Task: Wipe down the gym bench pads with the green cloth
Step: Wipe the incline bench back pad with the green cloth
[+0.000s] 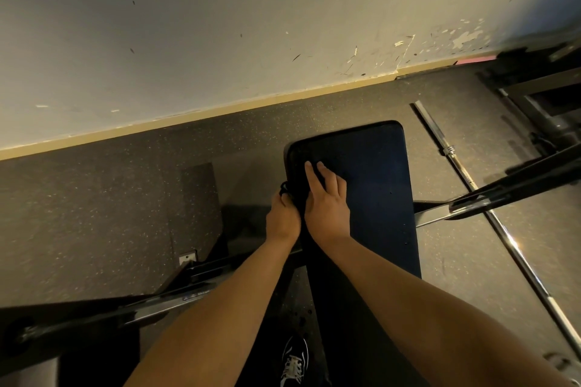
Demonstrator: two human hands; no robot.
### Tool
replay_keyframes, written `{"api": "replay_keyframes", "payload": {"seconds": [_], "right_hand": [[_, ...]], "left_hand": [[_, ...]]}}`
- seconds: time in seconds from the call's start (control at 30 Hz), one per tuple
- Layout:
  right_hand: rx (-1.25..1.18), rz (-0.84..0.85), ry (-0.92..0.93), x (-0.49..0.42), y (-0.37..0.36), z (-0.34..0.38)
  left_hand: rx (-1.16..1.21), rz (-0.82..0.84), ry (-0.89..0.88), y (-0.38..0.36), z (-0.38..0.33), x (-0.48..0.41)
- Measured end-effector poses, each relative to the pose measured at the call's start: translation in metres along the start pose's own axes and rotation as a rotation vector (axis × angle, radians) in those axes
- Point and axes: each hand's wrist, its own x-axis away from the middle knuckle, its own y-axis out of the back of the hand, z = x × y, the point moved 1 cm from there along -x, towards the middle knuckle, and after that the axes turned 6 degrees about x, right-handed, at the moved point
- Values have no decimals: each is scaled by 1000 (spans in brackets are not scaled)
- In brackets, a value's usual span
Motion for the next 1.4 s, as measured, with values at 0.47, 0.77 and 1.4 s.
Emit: {"api": "replay_keyframes", "payload": {"seconds": [0.47, 0.77, 1.4], "right_hand": [[66, 40, -10, 14, -10, -8], [107, 71, 3, 26, -9, -16], [-84, 185, -34, 31, 4, -18]], "left_hand": [[6, 8, -55, -7, 9, -7], [-31, -16, 6, -4, 33, 9], [-105, 89, -34, 2, 35, 24]]}}
